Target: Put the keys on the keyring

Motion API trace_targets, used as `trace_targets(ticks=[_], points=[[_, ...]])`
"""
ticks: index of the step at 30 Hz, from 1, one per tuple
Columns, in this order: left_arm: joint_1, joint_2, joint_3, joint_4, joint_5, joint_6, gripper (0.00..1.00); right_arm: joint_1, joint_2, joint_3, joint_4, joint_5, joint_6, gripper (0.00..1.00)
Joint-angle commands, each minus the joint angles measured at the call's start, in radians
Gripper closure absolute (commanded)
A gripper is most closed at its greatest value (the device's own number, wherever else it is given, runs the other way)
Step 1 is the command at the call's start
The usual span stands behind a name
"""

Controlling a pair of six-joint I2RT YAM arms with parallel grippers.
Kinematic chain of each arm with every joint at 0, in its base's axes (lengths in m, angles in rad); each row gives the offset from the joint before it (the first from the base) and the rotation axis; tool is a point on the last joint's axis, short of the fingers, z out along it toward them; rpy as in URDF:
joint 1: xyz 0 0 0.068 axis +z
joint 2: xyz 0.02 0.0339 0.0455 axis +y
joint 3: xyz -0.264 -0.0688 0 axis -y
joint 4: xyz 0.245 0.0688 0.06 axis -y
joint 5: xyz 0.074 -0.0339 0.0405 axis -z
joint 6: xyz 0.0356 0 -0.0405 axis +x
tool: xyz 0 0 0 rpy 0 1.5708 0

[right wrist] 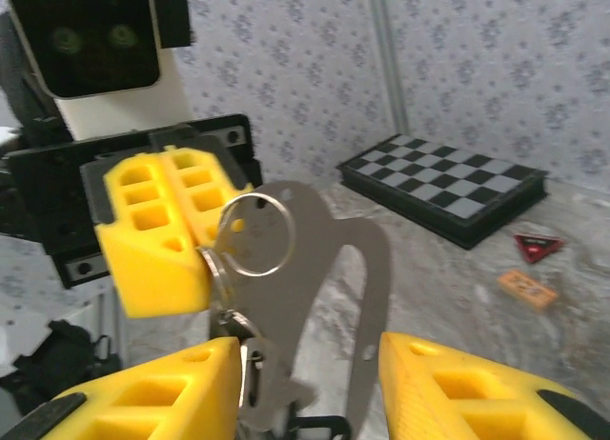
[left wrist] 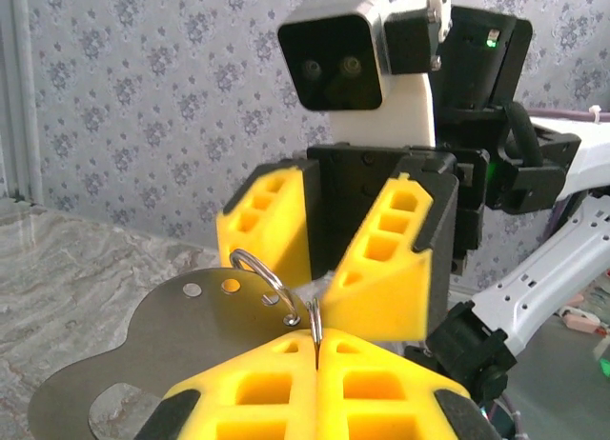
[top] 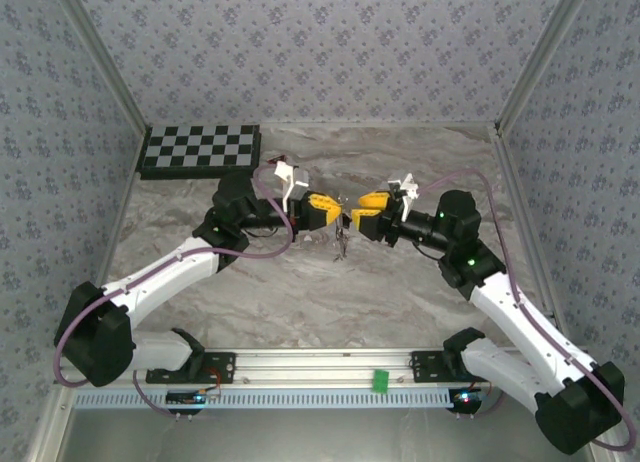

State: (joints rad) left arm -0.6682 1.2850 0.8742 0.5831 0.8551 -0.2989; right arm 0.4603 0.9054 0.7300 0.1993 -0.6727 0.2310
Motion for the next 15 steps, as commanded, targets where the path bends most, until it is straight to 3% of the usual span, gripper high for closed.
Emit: trace_targets(ticks=[1,15], points=[[-0.002,-0.007,0.0,0.112,-0.014,-0.035,1.0,-0.008,0.012,-0.011,0.113,-0.113,0.081,0.58],[0.014,-0.012,0.003,0.251,-0.044,-0.097,1.0,-0.054,0.032,0.003,0.244,-0.159,0.19,0.59]])
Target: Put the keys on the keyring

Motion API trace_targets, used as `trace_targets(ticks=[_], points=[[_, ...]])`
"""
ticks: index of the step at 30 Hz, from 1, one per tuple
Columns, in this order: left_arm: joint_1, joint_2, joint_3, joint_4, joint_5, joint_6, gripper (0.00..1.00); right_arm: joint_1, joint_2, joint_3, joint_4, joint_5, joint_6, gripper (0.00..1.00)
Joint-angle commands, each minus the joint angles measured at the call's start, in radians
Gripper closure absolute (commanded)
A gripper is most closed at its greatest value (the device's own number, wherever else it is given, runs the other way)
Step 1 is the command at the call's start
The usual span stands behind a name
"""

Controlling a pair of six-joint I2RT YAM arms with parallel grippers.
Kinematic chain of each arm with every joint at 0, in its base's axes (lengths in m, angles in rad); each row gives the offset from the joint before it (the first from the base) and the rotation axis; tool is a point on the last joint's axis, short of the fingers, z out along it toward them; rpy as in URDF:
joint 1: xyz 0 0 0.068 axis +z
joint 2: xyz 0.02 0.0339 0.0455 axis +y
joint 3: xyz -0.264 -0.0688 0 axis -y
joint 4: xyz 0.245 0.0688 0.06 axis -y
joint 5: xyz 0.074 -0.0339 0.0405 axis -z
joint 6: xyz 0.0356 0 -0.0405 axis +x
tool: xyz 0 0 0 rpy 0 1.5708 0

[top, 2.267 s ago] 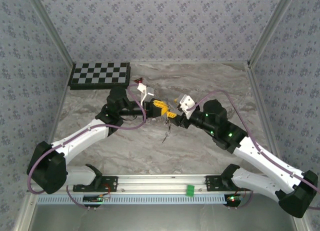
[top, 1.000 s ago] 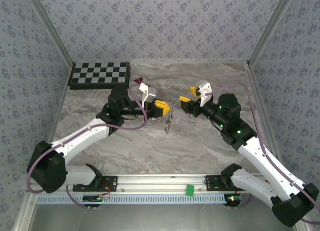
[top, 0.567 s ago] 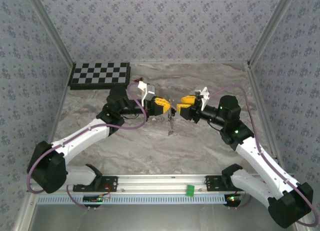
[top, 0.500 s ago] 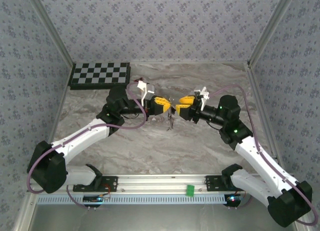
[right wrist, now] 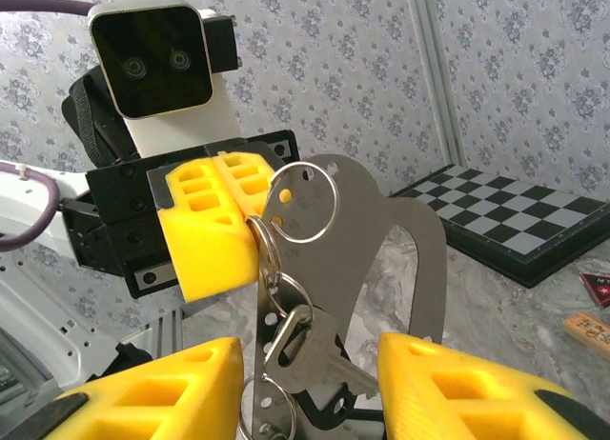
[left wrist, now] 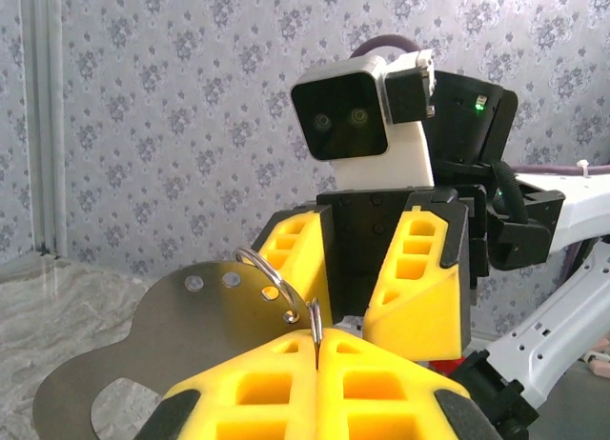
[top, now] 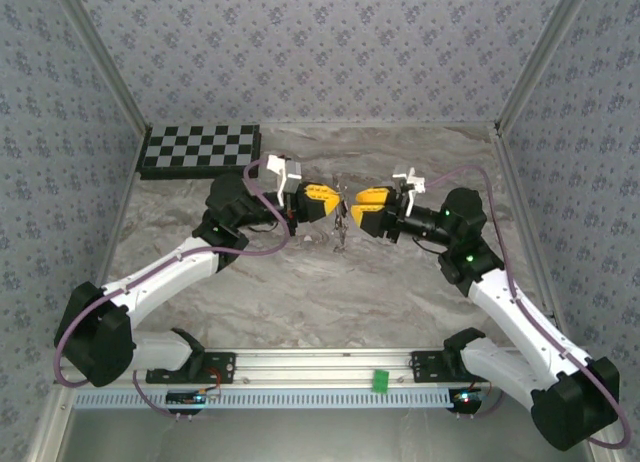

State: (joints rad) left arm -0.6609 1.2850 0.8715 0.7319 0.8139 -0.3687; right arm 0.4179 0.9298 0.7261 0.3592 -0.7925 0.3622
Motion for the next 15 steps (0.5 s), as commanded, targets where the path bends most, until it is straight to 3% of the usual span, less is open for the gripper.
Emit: trace_targets(ticks=[1,15], points=[[0.007,-0.01,0.01,0.1,0.002,-0.027,1.0,-0.017,0.013,0.008,0.112,-0.048,0.076,0.59],[0.006,0.006,0.022,0.133,0.048,-0.055,1.0,-0.056,0.099,0.03,0.284,-0.132,0.212,0.64]])
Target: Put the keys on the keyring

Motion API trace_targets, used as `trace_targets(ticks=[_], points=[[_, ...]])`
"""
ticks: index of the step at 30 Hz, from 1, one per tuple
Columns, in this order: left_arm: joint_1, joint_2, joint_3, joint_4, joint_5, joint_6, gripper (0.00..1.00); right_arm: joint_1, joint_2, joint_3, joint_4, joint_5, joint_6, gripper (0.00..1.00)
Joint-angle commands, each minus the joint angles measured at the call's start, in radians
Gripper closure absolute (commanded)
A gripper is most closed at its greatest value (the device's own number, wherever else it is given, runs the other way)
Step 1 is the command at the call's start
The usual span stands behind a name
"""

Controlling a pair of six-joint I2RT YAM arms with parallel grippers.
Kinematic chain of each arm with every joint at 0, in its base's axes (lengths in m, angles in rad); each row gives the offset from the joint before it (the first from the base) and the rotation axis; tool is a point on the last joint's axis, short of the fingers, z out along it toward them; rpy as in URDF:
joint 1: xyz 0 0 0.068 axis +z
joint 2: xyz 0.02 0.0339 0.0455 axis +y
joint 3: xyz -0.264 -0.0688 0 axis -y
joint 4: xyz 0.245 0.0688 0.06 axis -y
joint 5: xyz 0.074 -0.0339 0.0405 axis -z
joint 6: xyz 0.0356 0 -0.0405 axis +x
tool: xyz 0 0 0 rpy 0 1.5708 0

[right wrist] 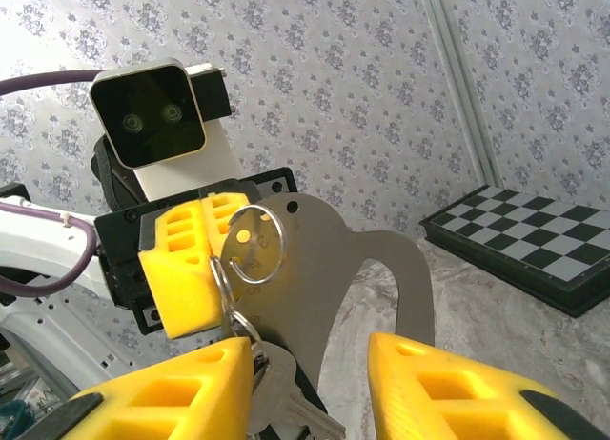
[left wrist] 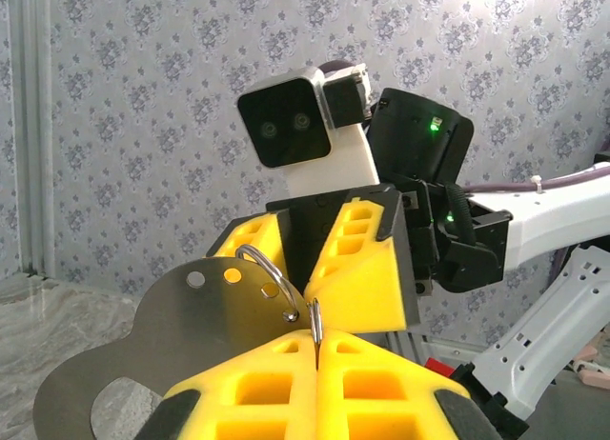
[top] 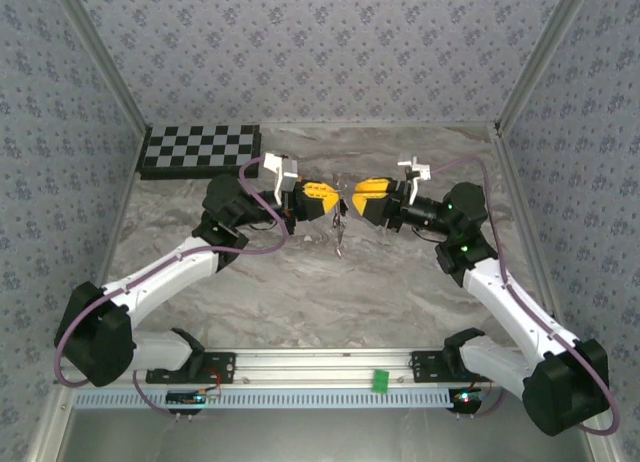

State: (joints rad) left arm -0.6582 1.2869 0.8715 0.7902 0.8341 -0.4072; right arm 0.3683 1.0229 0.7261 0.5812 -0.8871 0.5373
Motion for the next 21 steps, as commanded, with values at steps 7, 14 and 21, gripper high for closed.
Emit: trace_targets(ticks=[7,14,21], points=[[0.004,0.004,0.024,0.074,0.031,-0.026,1.0,-0.009,0.02,0.028,0.098,-0.051,0.053,0.69],[0.004,0.009,0.028,0.068,0.029,-0.024,1.0,-0.008,0.046,0.029,0.176,-0.108,0.114,0.7],[0.004,0.012,0.031,0.063,0.026,-0.022,1.0,0.007,0.058,0.038,0.177,-0.149,0.109,0.71]])
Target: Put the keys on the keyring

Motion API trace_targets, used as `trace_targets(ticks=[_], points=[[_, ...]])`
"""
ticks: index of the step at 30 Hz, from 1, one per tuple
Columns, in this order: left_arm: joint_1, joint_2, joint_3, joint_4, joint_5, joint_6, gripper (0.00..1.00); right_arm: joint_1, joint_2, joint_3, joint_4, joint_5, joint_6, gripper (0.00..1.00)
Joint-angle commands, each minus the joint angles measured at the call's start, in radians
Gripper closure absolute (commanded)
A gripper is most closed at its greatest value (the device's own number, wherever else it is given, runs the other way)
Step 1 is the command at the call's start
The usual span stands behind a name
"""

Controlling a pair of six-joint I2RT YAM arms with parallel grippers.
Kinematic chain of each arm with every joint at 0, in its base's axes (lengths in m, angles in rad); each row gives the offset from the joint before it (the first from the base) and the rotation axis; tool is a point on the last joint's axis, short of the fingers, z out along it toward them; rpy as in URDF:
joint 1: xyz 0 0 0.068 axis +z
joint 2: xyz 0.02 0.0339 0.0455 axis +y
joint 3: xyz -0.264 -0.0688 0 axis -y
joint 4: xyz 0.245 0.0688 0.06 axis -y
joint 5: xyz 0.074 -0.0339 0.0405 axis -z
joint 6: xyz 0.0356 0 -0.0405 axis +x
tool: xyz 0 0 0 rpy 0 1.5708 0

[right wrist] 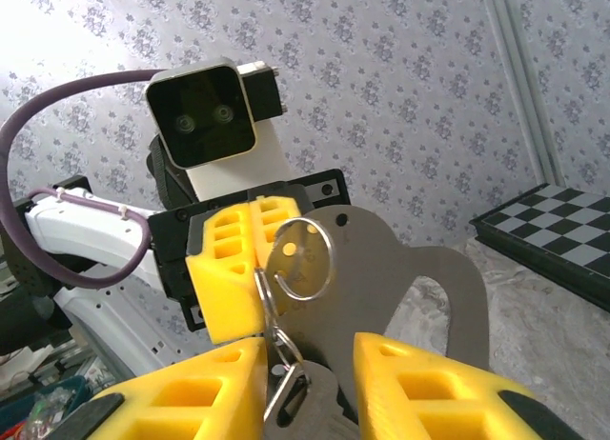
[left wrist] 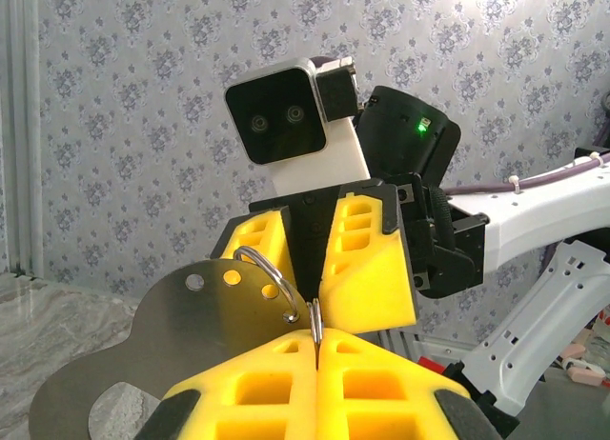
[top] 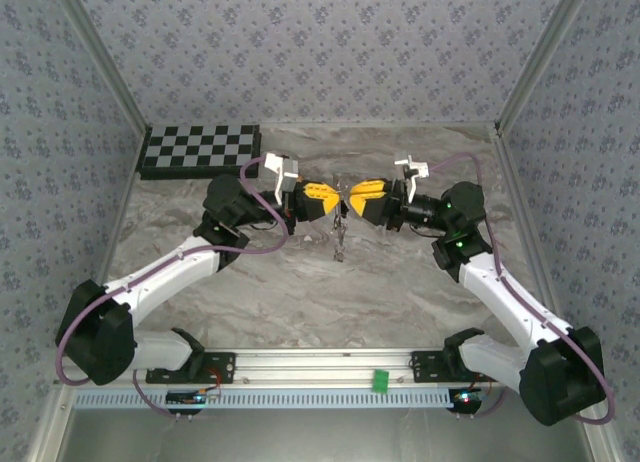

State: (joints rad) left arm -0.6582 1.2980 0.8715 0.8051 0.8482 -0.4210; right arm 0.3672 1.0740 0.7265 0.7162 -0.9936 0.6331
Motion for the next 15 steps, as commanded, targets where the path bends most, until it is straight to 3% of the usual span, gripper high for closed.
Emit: trace_targets(ticks=[1,6,15], points=[[0.004,0.001,0.031,0.046,0.012,-0.009,1.0,0.01,0.009,0.041,0.031,-0.045,0.006,0.72],[0.004,0.0,0.032,0.043,0.012,-0.007,1.0,0.021,0.012,0.052,-0.001,-0.046,-0.02,0.78],[0.004,-0.009,0.034,0.045,0.005,-0.007,1.0,0.023,0.006,0.05,-0.051,-0.038,-0.065,0.99]])
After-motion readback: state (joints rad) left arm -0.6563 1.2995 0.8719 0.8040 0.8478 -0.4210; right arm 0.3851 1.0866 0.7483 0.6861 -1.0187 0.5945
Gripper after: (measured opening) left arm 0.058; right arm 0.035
